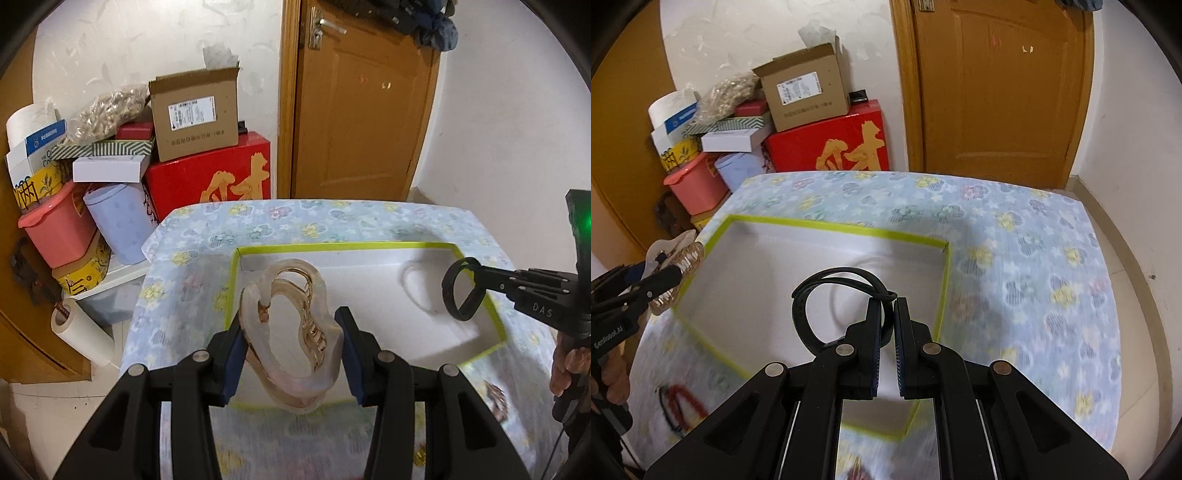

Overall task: Organize jewelry
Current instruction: 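Carry the claw clip and black band into the green tray and release both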

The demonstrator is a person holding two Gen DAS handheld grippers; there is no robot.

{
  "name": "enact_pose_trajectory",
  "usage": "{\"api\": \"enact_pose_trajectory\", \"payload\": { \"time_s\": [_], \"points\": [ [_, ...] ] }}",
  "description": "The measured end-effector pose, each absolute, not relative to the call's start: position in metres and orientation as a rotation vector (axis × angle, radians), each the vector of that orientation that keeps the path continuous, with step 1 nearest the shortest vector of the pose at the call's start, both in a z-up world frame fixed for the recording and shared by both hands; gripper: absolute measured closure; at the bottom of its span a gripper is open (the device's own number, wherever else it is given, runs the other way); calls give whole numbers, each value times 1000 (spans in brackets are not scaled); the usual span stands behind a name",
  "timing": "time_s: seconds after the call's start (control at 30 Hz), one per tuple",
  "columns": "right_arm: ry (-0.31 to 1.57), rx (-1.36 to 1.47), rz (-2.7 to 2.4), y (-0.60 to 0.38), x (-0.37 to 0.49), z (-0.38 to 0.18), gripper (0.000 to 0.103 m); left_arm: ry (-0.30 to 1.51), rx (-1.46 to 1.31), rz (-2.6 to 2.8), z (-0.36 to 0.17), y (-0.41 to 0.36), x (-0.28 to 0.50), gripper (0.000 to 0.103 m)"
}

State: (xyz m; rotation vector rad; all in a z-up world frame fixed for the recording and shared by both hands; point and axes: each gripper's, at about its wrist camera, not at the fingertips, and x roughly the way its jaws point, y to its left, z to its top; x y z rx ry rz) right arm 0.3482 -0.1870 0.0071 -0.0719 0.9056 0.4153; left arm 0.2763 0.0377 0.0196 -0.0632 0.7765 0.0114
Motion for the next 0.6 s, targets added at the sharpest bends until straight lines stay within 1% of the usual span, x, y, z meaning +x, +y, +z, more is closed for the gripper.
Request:
{"api": "enact_pose_trajectory", "payload": {
  "time_s": [0.23, 0.6],
  "points": [
    [958, -115, 390, -177, 378, -11, 96, 830, -44, 56, -2, 39, 305, 55],
    [989, -148, 368, -172, 388, -20, 96, 870, -29, 93, -20, 38, 313, 54]
  ]
}}
